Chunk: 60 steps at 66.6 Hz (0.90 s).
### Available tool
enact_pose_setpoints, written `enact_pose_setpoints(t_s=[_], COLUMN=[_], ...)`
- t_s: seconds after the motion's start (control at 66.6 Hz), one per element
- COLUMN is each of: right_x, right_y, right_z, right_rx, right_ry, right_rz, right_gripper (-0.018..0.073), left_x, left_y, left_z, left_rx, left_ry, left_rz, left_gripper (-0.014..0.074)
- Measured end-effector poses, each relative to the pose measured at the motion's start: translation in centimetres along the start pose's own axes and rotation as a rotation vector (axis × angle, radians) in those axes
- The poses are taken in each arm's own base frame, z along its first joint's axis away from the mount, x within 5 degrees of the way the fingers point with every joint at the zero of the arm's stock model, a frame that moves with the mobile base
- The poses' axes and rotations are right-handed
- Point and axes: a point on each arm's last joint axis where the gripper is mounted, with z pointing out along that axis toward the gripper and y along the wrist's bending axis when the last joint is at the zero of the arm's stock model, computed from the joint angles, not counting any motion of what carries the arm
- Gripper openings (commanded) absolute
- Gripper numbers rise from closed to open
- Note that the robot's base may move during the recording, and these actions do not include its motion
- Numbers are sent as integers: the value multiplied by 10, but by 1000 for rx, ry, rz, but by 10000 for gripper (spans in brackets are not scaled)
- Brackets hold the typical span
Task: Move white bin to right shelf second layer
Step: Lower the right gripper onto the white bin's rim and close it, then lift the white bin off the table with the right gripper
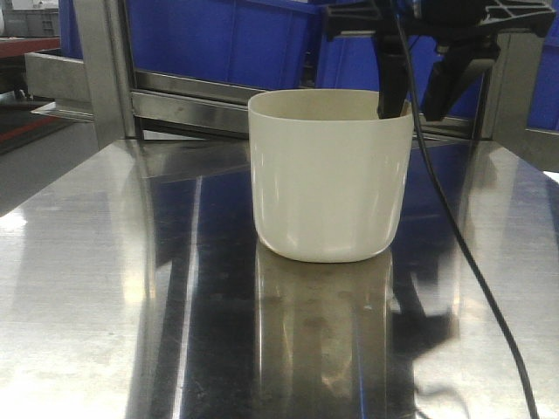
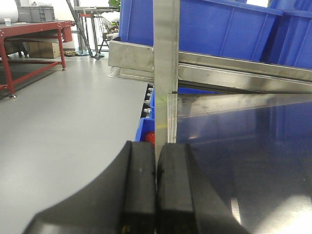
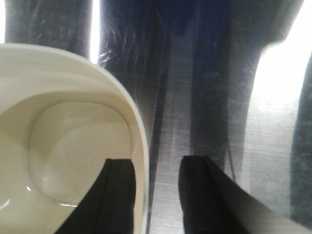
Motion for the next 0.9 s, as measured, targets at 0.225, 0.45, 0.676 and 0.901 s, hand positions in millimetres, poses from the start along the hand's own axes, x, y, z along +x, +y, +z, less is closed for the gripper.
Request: enact_pose_setpoints(t_s=[0.225,0.45,0.676,0.901], right_x=[1,3,2,-5], right_y=[3,7,7,-9], right_z=[17,27,27,13], right_rx=[15,-5,-6,0], right_ry=[35,62,53,15], right_rz=[-6,10,7,43], right_gripper=[305,83,68,68], left_x=[0,0,0,0], left_y=[0,0,0,0], left_z=[0,0,0,0], left_rx=[0,0,0,0], left_ry=[0,0,0,0], left_rz=[0,0,0,0], left_gripper=[85,85,85,85])
